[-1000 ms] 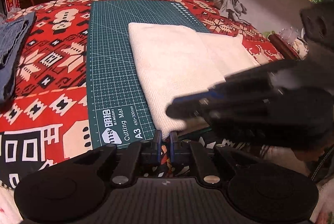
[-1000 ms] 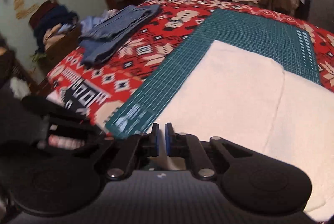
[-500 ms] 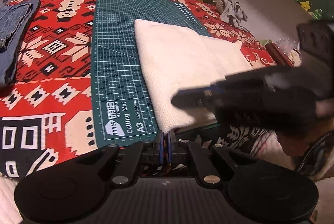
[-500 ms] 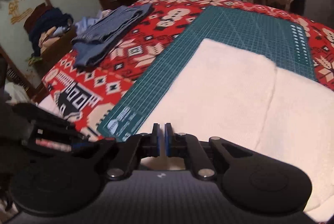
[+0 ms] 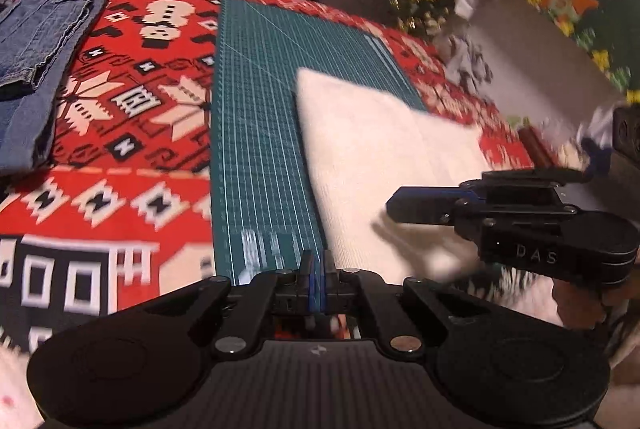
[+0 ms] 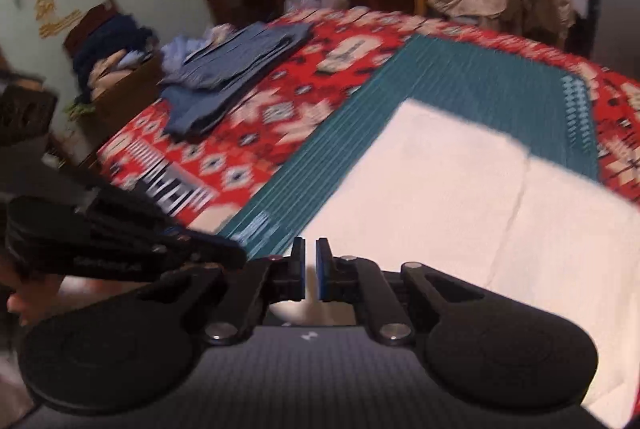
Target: Fold clothes
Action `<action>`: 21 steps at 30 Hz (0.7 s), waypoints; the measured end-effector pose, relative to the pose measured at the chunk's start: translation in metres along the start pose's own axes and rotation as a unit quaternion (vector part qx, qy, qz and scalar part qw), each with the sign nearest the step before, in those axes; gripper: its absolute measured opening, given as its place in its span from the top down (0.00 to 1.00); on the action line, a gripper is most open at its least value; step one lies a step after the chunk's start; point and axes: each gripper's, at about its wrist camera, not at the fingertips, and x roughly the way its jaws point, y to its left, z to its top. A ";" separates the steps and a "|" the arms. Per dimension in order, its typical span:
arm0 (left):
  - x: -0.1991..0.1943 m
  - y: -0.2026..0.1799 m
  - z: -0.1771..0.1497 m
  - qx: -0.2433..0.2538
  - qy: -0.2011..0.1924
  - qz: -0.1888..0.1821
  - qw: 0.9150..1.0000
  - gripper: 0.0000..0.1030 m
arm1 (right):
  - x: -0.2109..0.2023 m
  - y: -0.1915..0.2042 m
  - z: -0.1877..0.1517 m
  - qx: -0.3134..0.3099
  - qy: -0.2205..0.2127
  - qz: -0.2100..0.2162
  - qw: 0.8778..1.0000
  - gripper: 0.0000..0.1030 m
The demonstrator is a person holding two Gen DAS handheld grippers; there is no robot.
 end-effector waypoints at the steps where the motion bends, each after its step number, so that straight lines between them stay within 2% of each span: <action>1: 0.006 0.004 0.005 -0.011 -0.001 -0.003 1.000 0.98 | 0.005 -0.004 0.005 0.002 -0.004 -0.010 1.000 0.94; 3: 0.016 0.008 0.016 -0.024 -0.004 -0.013 1.000 0.98 | 0.013 -0.010 0.011 0.002 -0.007 -0.022 1.000 0.94; 8: 0.041 0.017 0.036 -0.052 0.003 -0.028 0.998 0.98 | 0.030 -0.006 0.011 -0.013 0.011 -0.004 1.000 0.94; 12: 0.047 0.023 0.041 -0.059 0.009 -0.044 0.997 0.99 | 0.034 0.002 0.010 -0.043 0.024 0.010 0.999 0.94; 14: 0.048 0.025 0.044 -0.061 0.008 -0.047 0.997 0.99 | 0.033 -0.002 0.016 -0.039 0.016 0.000 0.999 0.94; 18: 0.048 0.019 0.050 -0.043 0.007 -0.042 0.998 1.00 | 0.047 -0.023 0.032 -0.002 0.012 -0.027 1.000 0.94; 21: 0.046 0.008 0.050 -0.014 0.013 -0.032 0.999 1.00 | 0.051 -0.020 0.031 -0.016 0.019 -0.018 1.000 0.92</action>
